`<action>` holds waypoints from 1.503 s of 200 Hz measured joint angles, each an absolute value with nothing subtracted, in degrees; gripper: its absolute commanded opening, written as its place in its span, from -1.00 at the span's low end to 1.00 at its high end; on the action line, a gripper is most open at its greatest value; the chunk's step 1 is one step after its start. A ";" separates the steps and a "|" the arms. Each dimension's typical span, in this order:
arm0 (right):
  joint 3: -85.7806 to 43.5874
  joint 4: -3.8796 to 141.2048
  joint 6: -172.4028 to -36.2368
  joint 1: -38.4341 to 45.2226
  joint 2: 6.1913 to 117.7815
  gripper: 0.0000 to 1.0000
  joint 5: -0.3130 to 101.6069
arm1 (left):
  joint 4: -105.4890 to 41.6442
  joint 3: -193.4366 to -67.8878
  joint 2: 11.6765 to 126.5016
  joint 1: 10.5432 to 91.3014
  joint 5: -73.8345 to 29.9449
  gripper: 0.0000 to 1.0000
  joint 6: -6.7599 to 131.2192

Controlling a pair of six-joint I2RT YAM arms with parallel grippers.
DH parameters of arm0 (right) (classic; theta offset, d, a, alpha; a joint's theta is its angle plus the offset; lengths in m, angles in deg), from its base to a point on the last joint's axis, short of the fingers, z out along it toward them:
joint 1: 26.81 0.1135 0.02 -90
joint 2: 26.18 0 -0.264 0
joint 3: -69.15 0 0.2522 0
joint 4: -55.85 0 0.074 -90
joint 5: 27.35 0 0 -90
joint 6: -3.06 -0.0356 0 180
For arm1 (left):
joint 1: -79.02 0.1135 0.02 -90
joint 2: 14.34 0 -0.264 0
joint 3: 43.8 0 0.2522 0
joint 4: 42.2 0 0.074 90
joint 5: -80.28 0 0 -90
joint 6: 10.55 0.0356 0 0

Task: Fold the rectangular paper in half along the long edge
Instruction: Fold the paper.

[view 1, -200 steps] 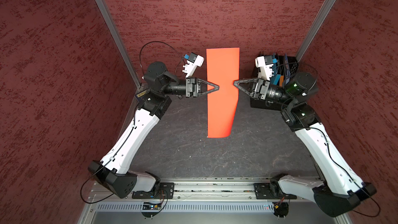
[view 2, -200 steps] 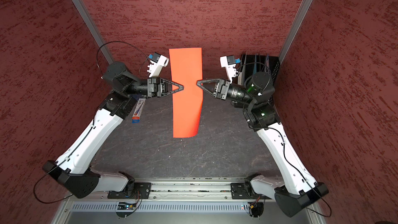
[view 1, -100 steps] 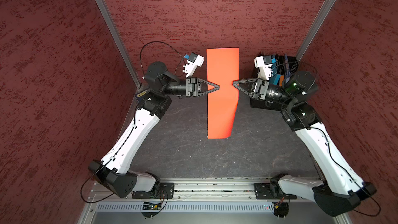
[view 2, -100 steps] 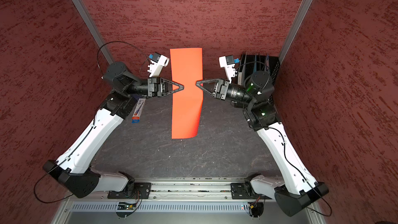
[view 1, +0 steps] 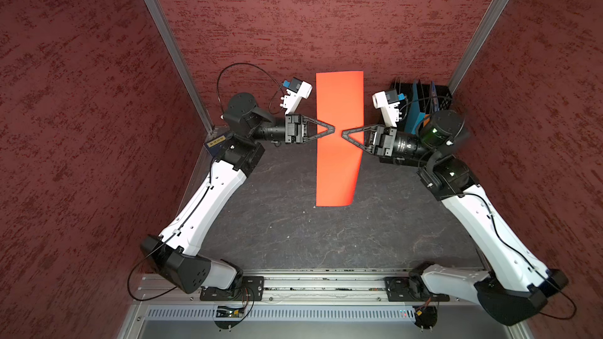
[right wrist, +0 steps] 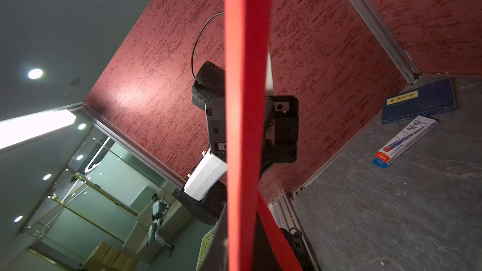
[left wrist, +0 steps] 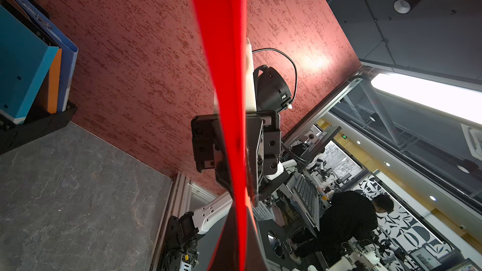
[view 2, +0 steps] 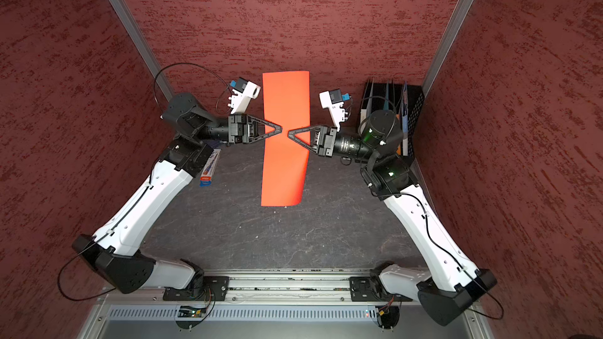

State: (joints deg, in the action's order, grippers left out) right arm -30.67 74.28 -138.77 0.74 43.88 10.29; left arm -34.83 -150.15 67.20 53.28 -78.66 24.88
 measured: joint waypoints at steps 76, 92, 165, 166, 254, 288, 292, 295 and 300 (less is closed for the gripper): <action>-31.45 77.06 -137.00 0.74 44.23 -0.91 10.29 | -32.71 -149.94 67.07 53.22 -78.55 -1.00 26.39; -32.20 78.43 -136.45 0.74 44.56 -0.66 10.29 | -32.60 -149.54 66.87 53.20 -78.44 -1.00 26.55; -34.36 81.43 -134.44 0.74 45.13 -1.00 10.48 | -32.39 -149.24 66.69 52.54 -78.40 -0.83 26.33; -34.36 81.43 -134.44 0.74 45.13 -1.00 10.48 | -32.39 -149.21 66.69 52.54 -78.40 -0.82 26.33; -33.16 78.59 -136.47 0.57 45.13 -1.00 11.42 | -32.80 -148.32 65.67 50.47 -78.05 -0.68 25.82; -31.02 73.76 -139.97 -1.05 44.61 -1.00 11.34 | -32.71 -147.47 64.47 50.20 -77.55 -0.68 25.80; -30.78 73.12 -140.54 -1.33 44.56 -1.00 11.29 | -32.71 -147.42 64.33 50.18 -77.53 -0.68 25.80; -30.51 72.44 -140.87 -1.60 44.54 -1.00 11.27 | -32.71 -147.38 64.25 50.16 -77.53 -0.68 25.82; -30.10 71.29 -141.70 -1.95 44.52 -1.00 11.21 | -32.67 -147.34 64.05 50.09 -77.48 -0.68 25.82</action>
State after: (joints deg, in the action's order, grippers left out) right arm -30.10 71.29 -141.70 -1.95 44.52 11.21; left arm -32.67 -147.34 64.05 50.09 -77.48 25.82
